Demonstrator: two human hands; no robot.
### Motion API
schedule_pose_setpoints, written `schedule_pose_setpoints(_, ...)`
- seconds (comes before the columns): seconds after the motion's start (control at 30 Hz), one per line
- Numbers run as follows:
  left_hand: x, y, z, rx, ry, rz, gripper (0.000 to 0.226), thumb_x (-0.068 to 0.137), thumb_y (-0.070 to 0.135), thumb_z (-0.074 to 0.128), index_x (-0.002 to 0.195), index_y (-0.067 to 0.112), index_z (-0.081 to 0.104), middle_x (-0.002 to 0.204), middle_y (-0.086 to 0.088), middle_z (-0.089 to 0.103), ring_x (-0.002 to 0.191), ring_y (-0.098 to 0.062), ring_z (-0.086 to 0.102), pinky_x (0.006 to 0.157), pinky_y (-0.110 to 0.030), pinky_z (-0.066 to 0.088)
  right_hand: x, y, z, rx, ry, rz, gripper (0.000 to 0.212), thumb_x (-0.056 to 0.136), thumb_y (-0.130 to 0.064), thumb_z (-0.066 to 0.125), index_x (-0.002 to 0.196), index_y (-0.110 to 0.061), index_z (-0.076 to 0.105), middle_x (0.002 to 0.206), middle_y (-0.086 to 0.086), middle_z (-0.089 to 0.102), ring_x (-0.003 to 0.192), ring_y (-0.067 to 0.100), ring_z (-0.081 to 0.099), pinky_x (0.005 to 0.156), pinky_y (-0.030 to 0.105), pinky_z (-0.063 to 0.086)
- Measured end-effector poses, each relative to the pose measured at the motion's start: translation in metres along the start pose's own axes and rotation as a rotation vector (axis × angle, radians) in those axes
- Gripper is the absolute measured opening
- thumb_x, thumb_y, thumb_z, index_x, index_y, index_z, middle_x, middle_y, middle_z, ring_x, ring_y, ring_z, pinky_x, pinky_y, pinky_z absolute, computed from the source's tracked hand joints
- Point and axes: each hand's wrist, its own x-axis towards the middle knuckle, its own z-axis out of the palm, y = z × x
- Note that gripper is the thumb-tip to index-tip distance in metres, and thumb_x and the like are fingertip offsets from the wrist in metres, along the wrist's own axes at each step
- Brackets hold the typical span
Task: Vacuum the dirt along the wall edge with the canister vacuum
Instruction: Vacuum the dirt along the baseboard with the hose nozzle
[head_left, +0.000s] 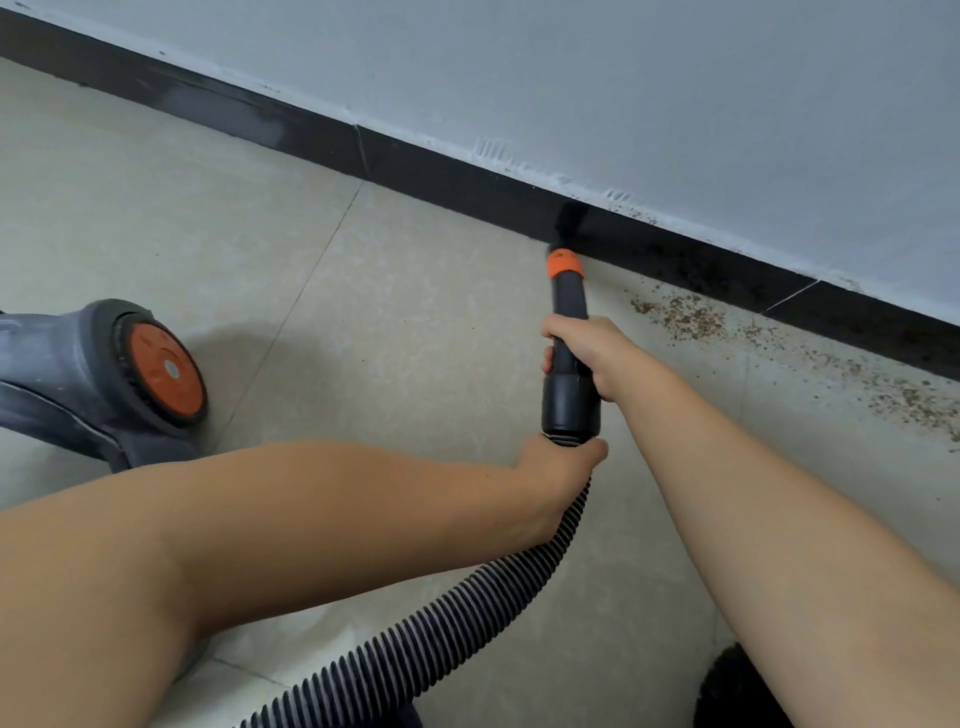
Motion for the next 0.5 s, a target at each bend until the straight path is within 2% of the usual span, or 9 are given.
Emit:
schedule_pose_setpoints(0.1, 0.003, 0.003, -0.015, -0.054, 0.076, 0.03, 0.013, 0.086, 0.021, 0.064, 0.084, 0.016, 0.052, 0.069, -0.005, 0.05, 0.062, -0.021, 0.049, 0.059, -0.028, 0.042, 0.003, -0.012, 0.027, -0.082, -0.065, -0.03, 0.013, 0.082, -0.008, 0.06, 0.091, -0.007, 0.051, 0.062, 0.007, 0.059, 0.042, 0.017, 0.058, 0.047, 0.023, 0.051)
schedule_pose_setpoints(0.23, 0.007, 0.007, -0.026, -0.101, 0.097, 0.04, 0.013, 0.085, 0.02, 0.064, 0.084, 0.015, 0.052, 0.069, -0.005, 0.05, 0.062, -0.021, 0.049, 0.061, -0.03, 0.042, 0.006, -0.021, 0.043, -0.129, -0.117, -0.042, 0.01, 0.082, -0.009, 0.059, 0.089, -0.008, 0.051, 0.063, 0.007, 0.058, 0.045, 0.017, 0.058, 0.05, 0.024, 0.052)
schedule_pose_setpoints(0.37, 0.007, 0.0, -0.013, -0.066, 0.029, 0.007, 0.012, 0.084, 0.019, 0.064, 0.085, 0.016, 0.052, 0.074, -0.007, 0.05, 0.071, -0.024, 0.05, 0.067, -0.033, 0.043, 0.002, -0.01, 0.026, -0.131, -0.094, -0.03, 0.011, 0.082, -0.008, 0.059, 0.088, -0.009, 0.05, 0.061, 0.006, 0.058, 0.044, 0.017, 0.058, 0.048, 0.023, 0.051)
schedule_pose_setpoints(0.5, 0.007, -0.01, 0.01, 0.031, -0.11, -0.04, 0.013, 0.084, 0.019, 0.064, 0.085, 0.016, 0.052, 0.073, -0.006, 0.05, 0.065, -0.021, 0.049, 0.062, -0.03, 0.042, -0.003, 0.013, -0.018, -0.034, 0.039, -0.004, 0.013, 0.081, -0.01, 0.059, 0.09, -0.009, 0.049, 0.061, 0.006, 0.058, 0.046, 0.018, 0.057, 0.054, 0.028, 0.053)
